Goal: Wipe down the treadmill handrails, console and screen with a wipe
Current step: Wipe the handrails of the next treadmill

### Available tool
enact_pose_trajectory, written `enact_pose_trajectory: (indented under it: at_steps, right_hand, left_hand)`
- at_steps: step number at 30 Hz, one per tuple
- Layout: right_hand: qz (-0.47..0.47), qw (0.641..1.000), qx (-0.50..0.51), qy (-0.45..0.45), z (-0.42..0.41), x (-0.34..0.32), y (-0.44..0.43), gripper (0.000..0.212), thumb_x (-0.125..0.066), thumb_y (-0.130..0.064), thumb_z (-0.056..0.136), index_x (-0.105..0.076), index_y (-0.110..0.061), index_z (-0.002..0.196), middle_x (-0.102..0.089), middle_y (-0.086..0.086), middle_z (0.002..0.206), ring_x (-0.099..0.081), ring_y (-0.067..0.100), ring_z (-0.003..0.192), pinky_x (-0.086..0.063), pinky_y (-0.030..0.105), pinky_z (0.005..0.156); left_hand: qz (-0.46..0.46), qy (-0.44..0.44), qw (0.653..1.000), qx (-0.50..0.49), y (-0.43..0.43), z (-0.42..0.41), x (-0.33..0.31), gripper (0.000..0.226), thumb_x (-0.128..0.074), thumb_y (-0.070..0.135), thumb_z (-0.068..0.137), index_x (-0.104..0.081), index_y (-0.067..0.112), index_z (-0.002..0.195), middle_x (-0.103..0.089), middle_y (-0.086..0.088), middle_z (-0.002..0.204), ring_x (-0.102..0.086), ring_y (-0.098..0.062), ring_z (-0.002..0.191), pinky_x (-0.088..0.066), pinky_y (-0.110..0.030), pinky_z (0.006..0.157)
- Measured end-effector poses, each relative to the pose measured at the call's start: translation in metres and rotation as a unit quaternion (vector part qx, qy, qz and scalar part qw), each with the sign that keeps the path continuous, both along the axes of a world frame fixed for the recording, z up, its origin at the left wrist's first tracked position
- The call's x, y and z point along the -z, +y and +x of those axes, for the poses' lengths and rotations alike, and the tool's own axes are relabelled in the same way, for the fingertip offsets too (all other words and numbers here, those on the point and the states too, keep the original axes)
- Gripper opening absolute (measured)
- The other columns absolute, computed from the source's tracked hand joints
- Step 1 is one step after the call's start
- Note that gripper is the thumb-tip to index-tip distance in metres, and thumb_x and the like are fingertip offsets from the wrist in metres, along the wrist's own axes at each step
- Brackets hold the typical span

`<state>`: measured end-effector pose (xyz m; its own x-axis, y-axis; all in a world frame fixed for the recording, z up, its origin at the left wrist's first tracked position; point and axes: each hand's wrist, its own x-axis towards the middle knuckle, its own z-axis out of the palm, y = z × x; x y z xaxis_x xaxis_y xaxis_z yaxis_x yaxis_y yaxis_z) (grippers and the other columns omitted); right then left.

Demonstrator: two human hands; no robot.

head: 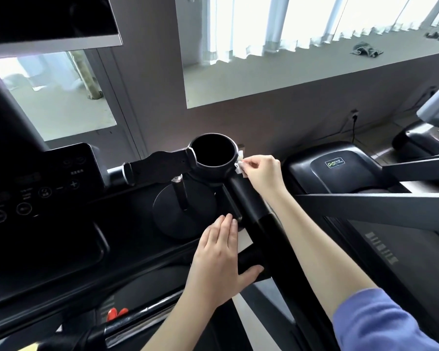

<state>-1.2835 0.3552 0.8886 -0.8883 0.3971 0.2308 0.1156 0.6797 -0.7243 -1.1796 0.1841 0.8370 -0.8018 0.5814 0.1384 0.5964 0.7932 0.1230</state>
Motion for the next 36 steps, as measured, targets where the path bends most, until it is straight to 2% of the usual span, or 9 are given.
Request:
enact_pose_trajectory:
  at_steps: [3,10,13,15,18,22,27,31,36]
  right_hand:
    - [0.003,1.000,0.006,0.007,0.022,0.002,0.001,0.012,-0.069,-0.012,0.086,-0.076,-0.002,0.088,-0.073,0.012,0.085,-0.066,0.023,0.081,-0.043,0.023,0.072]
    - [-0.055,0.998,0.011,-0.030,-0.002,-0.001,0.001,0.015,-0.065,-0.013,0.090,-0.076,-0.003,0.092,-0.074,0.011,0.086,-0.065,0.017,0.084,-0.038,0.016,0.067]
    - [0.014,1.000,-0.026,0.008,0.029,0.006,0.002,0.015,-0.068,-0.009,0.085,-0.076,-0.011,0.072,-0.067,0.003,0.071,-0.063,0.016,0.071,-0.046,0.025,0.070]
    - [0.061,0.997,-0.050,0.016,0.054,0.009,0.003,0.013,-0.071,-0.007,0.083,-0.077,-0.012,0.073,-0.061,-0.002,0.071,-0.060,0.014,0.067,-0.049,0.026,0.068]
    - [0.116,0.991,-0.057,0.031,0.048,0.011,0.001,0.014,-0.068,-0.003,0.083,-0.075,-0.006,0.071,-0.061,0.003,0.077,-0.060,0.022,0.073,-0.049,0.032,0.067]
    - [0.153,0.985,-0.055,0.054,0.035,0.010,-0.010,0.013,-0.065,0.000,0.081,-0.072,-0.001,0.070,-0.056,0.008,0.075,-0.056,0.028,0.070,-0.043,0.028,0.061]
    - [0.233,0.957,-0.142,0.095,0.082,0.017,-0.013,0.030,-0.051,-0.019,0.088,-0.070,-0.007,0.067,-0.052,0.002,0.070,-0.047,0.021,0.067,-0.050,0.035,0.045]
    - [0.206,0.973,-0.045,0.091,0.068,0.015,-0.008,0.013,-0.069,-0.004,0.083,-0.073,-0.006,0.071,-0.053,0.002,0.067,-0.050,0.023,0.066,-0.051,0.037,0.055]
    - [0.188,0.977,-0.062,0.076,0.116,0.015,-0.012,0.010,-0.070,-0.001,0.081,-0.075,-0.008,0.077,-0.057,-0.001,0.070,-0.049,0.016,0.069,-0.046,0.025,0.061]
  left_hand:
    - [-0.002,-0.007,1.000,-0.001,0.000,0.000,0.000,0.092,-0.038,0.071,0.078,-0.055,-0.002,0.131,-0.055,-0.014,0.136,-0.052,-0.027,0.127,-0.026,-0.039,0.109]
    - [0.003,-0.009,1.000,-0.003,0.000,-0.001,0.002,0.092,-0.039,0.070,0.077,-0.055,-0.003,0.131,-0.055,-0.015,0.136,-0.052,-0.028,0.127,-0.026,-0.040,0.107]
    - [0.010,-0.001,1.000,0.001,0.000,-0.001,0.003,0.092,-0.040,0.070,0.077,-0.055,-0.003,0.131,-0.055,-0.015,0.136,-0.051,-0.028,0.128,-0.029,-0.039,0.108]
    - [0.010,0.004,1.000,-0.001,0.000,-0.001,0.003,0.092,-0.039,0.071,0.077,-0.055,-0.002,0.131,-0.055,-0.014,0.136,-0.051,-0.027,0.128,-0.037,-0.039,0.109]
    - [0.013,0.015,1.000,-0.001,0.000,-0.002,0.001,0.091,-0.037,0.070,0.078,-0.056,-0.002,0.129,-0.057,-0.014,0.134,-0.053,-0.027,0.126,-0.040,-0.041,0.105]
    - [0.013,0.020,1.000,0.001,0.000,-0.001,0.002,0.091,-0.037,0.069,0.078,-0.057,-0.003,0.128,-0.057,-0.016,0.134,-0.053,-0.028,0.125,-0.040,-0.042,0.105]
    - [0.024,0.005,1.000,0.001,0.001,-0.002,0.003,0.092,-0.037,0.069,0.078,-0.056,-0.004,0.129,-0.056,-0.017,0.135,-0.052,-0.029,0.127,-0.042,-0.042,0.105]
    - [0.022,0.007,1.000,0.002,0.000,-0.002,0.003,0.093,-0.036,0.070,0.078,-0.054,-0.004,0.130,-0.055,-0.017,0.135,-0.051,-0.029,0.128,-0.039,-0.041,0.107]
    - [0.027,-0.001,1.000,0.001,0.001,-0.002,0.004,0.092,-0.038,0.070,0.078,-0.054,-0.003,0.131,-0.055,-0.016,0.136,-0.049,-0.028,0.129,-0.035,-0.038,0.109]
